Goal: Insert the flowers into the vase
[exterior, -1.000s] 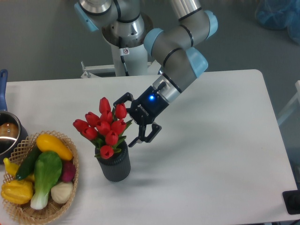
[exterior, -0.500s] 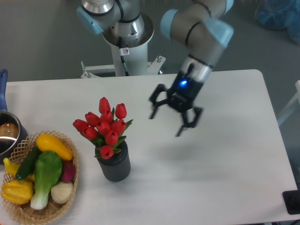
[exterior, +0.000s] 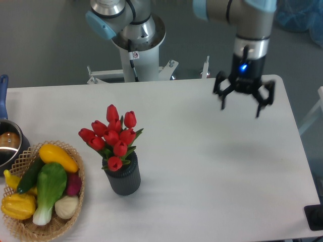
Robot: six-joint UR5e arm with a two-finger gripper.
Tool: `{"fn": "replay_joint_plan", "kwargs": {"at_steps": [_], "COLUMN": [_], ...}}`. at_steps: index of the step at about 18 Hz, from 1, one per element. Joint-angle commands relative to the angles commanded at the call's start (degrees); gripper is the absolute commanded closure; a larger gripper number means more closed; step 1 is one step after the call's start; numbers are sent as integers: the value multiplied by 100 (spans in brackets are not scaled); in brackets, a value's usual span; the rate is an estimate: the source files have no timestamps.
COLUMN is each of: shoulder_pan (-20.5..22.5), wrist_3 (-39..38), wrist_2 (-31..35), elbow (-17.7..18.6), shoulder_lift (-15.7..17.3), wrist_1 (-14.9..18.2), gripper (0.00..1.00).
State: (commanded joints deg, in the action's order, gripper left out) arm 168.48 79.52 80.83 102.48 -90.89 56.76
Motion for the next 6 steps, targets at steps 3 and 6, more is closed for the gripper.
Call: {"fn": "replay_joint_plan", "kwargs": {"at_steps": [3,6], "shoulder_pan": [53,263], "wrist_3": [485,521], "wrist_2": [484,767], "elbow": [-26,-53], "shoulder_lift": [325,677], "wrist_1": [484,958], "gripper": [0,0]}}
